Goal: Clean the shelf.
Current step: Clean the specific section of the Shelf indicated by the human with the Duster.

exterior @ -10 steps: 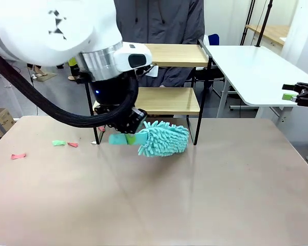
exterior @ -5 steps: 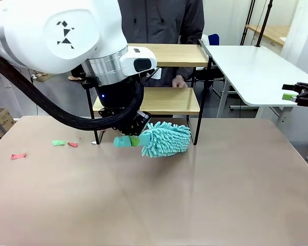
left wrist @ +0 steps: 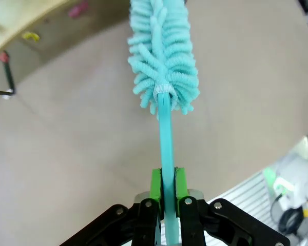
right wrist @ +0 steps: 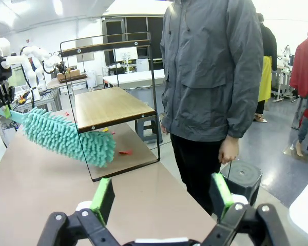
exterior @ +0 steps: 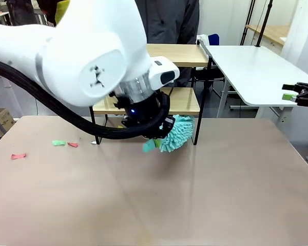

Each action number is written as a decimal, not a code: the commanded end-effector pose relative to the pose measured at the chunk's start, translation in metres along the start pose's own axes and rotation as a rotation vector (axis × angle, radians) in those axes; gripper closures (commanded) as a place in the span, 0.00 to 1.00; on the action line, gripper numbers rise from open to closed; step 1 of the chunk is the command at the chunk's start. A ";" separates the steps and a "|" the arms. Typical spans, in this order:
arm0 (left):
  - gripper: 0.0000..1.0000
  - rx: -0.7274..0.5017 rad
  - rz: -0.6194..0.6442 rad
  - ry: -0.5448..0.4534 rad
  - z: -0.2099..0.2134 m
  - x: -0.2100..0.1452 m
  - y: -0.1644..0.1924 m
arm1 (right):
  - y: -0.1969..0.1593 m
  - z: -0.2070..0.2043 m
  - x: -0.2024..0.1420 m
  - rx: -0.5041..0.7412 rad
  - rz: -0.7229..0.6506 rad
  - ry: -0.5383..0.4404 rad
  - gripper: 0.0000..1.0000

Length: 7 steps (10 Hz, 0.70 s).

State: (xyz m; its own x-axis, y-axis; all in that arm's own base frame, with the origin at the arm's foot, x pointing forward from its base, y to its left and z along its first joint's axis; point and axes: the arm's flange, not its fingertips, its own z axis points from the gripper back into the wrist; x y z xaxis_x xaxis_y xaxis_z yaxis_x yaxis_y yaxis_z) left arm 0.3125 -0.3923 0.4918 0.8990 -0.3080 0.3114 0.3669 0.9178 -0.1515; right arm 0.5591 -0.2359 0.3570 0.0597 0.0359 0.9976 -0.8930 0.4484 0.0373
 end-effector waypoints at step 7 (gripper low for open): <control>0.87 0.051 0.217 -0.258 -0.095 0.019 -0.042 | 0.003 -0.002 0.005 -0.002 -0.012 0.007 0.00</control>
State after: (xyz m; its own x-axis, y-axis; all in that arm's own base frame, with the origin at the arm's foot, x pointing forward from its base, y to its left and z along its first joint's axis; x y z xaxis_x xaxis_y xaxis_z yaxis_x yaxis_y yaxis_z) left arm 0.3311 -0.4386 0.4271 0.8873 -0.0719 0.4555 0.1748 0.9665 -0.1878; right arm 0.5591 -0.2358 0.3570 0.0597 0.0360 0.9976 -0.8931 0.4483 0.0373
